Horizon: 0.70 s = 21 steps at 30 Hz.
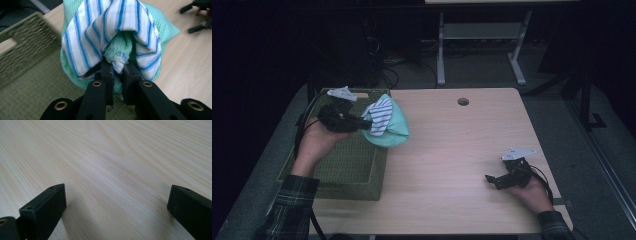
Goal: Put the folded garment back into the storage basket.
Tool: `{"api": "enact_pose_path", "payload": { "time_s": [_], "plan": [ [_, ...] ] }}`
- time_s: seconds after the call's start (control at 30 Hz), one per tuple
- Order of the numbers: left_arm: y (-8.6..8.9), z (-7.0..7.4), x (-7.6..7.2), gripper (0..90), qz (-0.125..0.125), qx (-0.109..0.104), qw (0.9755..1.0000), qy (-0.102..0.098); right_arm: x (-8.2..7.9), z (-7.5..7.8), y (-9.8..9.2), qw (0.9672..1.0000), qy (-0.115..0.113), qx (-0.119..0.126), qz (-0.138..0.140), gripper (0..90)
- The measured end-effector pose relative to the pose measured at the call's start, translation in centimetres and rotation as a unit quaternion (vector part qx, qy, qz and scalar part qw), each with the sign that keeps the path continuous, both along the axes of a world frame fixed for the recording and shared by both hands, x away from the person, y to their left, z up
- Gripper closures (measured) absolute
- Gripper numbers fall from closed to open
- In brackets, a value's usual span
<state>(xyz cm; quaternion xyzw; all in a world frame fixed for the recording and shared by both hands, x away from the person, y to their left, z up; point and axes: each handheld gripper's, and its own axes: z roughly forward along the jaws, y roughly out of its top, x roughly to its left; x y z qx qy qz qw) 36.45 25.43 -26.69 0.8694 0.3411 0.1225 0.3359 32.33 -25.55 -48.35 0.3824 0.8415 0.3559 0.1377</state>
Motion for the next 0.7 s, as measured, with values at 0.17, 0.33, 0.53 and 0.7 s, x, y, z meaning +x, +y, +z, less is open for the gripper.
{"api": "enact_pose_path", "payload": {
  "time_s": [0.17,0.33,0.53,0.7],
  "plan": [
    [2.4,-0.5,0.0,81.7,0.034,-0.008,0.9994,0.001,0.0,0.0,0.0,1.0,0.0,0.0,0.0,1.8],
    [5.0,-1.3,-0.1,81.7,0.074,-0.019,0.9971,0.006,0.0,0.0,0.0,1.0,0.0,-0.002,0.001,1.8],
    [7.2,-2.7,-0.2,81.6,0.111,-0.022,0.9935,0.014,0.0,0.0,0.0,1.0,0.0,-0.002,0.001,1.8],
    [8.5,-4.5,-0.2,81.6,0.141,-0.014,0.9897,0.02,0.0,0.0,0.0,1.0,0.001,-0.002,0.001,1.8]
  ]
}}
